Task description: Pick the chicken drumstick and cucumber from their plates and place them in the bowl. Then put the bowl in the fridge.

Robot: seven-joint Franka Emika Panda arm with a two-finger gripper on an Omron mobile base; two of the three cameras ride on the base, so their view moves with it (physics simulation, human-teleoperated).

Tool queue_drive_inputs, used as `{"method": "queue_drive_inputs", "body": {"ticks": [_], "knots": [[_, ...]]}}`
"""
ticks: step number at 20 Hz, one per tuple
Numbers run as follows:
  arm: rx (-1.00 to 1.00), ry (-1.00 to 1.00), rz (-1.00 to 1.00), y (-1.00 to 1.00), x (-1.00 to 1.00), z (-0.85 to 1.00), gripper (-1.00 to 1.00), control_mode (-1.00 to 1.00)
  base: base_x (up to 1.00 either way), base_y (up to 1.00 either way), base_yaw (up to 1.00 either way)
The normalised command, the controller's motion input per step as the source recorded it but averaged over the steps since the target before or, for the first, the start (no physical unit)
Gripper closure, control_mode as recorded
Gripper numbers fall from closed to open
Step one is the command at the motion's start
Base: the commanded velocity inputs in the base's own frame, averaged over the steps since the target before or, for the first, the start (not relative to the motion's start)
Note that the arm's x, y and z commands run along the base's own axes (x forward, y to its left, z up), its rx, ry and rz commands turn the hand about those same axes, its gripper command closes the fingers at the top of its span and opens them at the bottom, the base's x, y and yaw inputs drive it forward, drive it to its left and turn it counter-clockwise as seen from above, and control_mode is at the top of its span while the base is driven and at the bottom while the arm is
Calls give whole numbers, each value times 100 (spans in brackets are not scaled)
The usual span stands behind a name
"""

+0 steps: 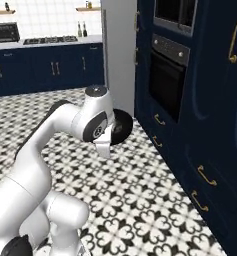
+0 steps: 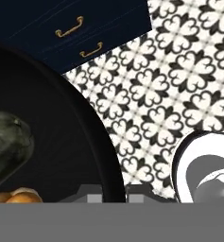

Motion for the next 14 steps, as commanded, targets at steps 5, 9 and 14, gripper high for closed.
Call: {"method": "queue_drive_inputs", "body": {"ticks": [5,9,14], "knots": [[0,0,0,0,0,0,100,100,100,0,59],[0,0,0,0,0,0,100,100,100,15,49],[0,0,0,0,0,0,100,100,100,15,27]]}}
